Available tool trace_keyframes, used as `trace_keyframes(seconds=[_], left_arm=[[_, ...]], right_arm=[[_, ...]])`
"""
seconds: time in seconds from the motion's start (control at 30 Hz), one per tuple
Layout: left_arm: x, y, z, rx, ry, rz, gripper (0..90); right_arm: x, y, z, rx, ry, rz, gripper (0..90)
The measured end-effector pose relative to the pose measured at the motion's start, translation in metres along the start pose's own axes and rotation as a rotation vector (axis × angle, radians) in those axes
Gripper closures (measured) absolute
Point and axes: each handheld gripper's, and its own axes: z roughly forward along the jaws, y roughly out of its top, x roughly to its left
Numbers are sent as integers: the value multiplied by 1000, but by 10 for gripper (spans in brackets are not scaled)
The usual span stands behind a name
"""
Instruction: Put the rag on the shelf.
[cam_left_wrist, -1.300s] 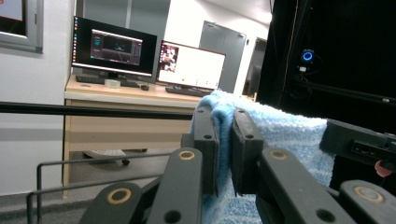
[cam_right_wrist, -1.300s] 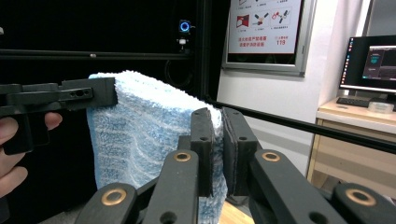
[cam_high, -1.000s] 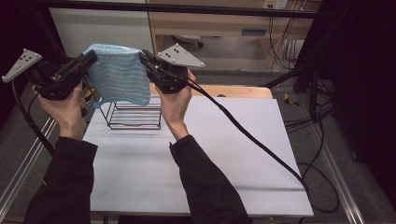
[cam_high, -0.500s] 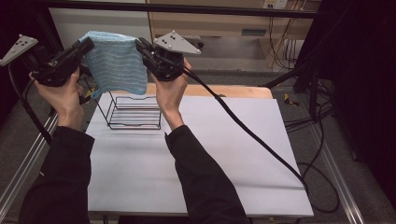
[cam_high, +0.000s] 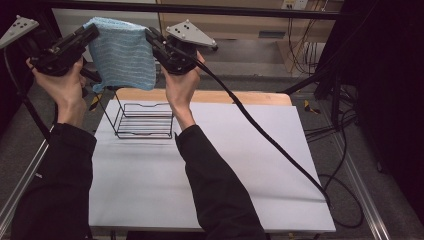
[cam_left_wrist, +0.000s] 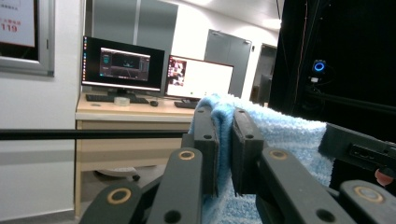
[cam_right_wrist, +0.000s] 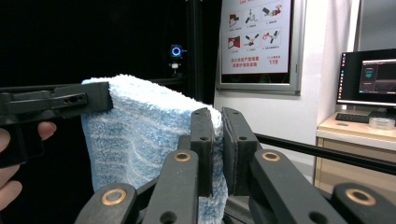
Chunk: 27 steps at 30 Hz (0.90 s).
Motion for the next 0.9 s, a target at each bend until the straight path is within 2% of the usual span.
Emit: trace_keyframes(seconds=[0.1, 0.2, 0.47, 0.67, 0.9], left_arm=[[0, 4, 5, 3, 6, 18, 824], [3, 6, 9, 3, 5, 17, 825], [18, 7, 25, 9, -21, -20, 824], [23, 2, 34, 15, -34, -20, 824], [32, -10, 35, 31, -14, -15, 824]], right_arm=[[-2, 1, 3, -3, -8, -1, 844], [-4, 1, 7, -7, -14, -2, 844], [-8, 3, 16, -4, -27, -7, 844], [-13, 2, 20, 4, -42, -4, 843], [-17, -5, 30, 39, -42, -15, 843]])
